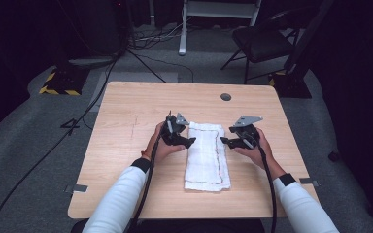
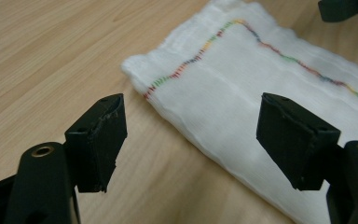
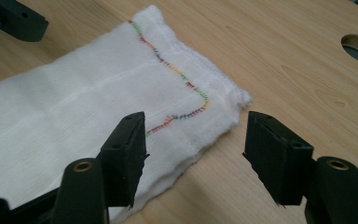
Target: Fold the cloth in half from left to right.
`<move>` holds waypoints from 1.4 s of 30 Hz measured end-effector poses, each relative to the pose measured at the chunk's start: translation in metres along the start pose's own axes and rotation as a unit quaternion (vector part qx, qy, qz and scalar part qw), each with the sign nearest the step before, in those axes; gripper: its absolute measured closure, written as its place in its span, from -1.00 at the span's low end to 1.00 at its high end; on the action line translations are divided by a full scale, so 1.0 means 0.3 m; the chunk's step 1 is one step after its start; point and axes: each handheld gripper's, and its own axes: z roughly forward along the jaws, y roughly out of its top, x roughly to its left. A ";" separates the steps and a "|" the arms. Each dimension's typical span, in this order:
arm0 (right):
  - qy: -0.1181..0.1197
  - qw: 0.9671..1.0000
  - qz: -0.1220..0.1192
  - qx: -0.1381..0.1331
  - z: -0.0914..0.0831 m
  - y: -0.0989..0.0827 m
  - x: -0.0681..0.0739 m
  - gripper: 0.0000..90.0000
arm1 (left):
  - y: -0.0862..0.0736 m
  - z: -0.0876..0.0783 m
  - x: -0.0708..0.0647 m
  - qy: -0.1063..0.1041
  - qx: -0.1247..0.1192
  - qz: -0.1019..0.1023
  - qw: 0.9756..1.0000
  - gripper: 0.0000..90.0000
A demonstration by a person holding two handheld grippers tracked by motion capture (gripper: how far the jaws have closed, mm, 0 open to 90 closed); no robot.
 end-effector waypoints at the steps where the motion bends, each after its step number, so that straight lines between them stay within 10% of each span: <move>1: -0.004 1.000 0.001 0.000 0.019 0.006 -0.007 -0.13 | 0.008 0.016 0.010 0.003 0.007 -0.002 1.000 -0.45; 19: -0.005 0.998 0.055 0.035 0.190 0.024 -0.084 -0.13 | 0.025 0.177 0.076 0.013 0.021 -0.063 0.998 -0.53; 29: 0.035 0.997 0.058 0.033 0.192 0.023 -0.082 0.37 | 0.025 0.177 0.084 0.003 0.021 -0.043 0.999 -0.44; 42: 0.043 0.998 0.035 0.044 0.193 0.041 -0.063 0.81 | 0.025 0.172 0.101 -0.068 0.008 -0.024 0.997 0.56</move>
